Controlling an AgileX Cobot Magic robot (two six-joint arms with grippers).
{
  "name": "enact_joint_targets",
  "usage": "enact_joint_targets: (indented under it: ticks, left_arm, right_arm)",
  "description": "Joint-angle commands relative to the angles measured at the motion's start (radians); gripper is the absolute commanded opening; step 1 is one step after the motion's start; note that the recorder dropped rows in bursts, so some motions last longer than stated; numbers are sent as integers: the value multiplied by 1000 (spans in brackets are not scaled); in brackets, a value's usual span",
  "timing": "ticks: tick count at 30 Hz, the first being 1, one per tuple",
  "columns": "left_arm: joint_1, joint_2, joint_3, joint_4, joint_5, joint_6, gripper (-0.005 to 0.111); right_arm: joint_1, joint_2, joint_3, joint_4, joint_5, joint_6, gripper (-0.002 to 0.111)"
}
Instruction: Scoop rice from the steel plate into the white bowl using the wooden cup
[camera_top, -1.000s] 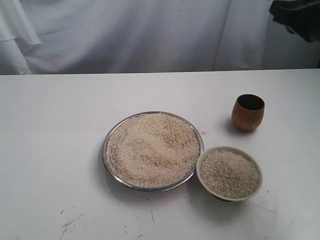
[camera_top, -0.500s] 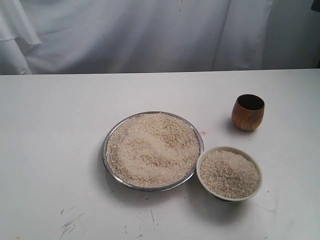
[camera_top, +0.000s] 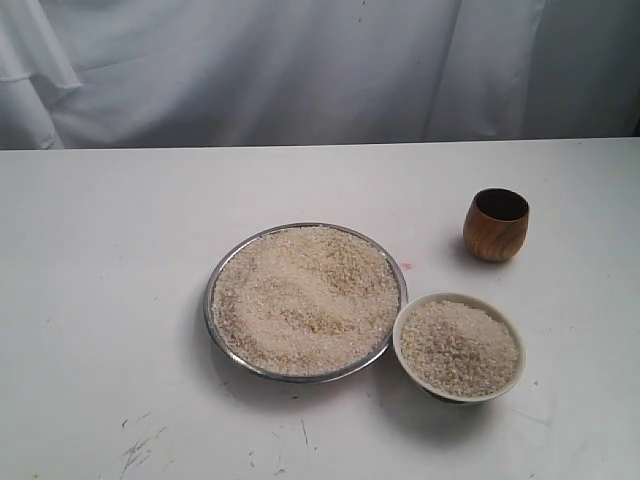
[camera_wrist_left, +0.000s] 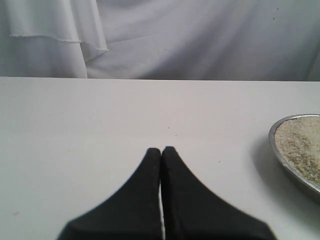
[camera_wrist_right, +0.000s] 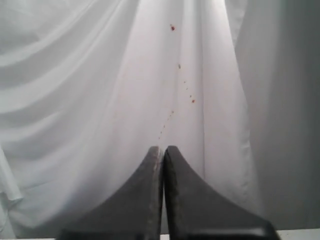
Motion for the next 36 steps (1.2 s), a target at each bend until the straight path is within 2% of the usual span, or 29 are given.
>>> enact_joint_targets:
  ticks: [1, 8, 15, 20, 27, 28, 30, 31, 34, 36]
  left_arm:
    - [-2, -5, 5, -1, -6, -3, 0]
    - [-2, -5, 5, -1, -6, -3, 0]
    - [-2, -5, 5, -1, -6, -3, 0]
    - [-2, -5, 5, -1, -6, -3, 0]
    - [-2, -5, 5, -1, -6, -3, 0]
    - [-2, -5, 5, -1, -6, -3, 0]
    - [-2, -5, 5, -1, -6, -3, 0]
    - [-2, -5, 5, -1, -6, -3, 0]
    - [-2, -5, 5, -1, -6, -3, 0]
    - [-2, -5, 5, -1, -6, -3, 0]
  right_arm:
    - [1, -68, 7, -3, 157, -29, 0]
    - [-3, -137, 28, 42, 422, -41, 0]
    - [-87, -288, 211, 42, 356, -54, 0]
    - [-89, -364, 291, 42, 353, -114, 0]
    - [-89, -379, 314, 83, 365, -156, 0]
    - [-89, -379, 319, 123, 363, -196, 0]
    - [-89, -377, 342, 325, 346, -421, 0]
    - [-89, -377, 360, 492, 326, -623, 0]
    - [-89, -377, 416, 815, 243, -1011, 0]
    - [-90, -377, 452, 948, 190, -1135, 0]
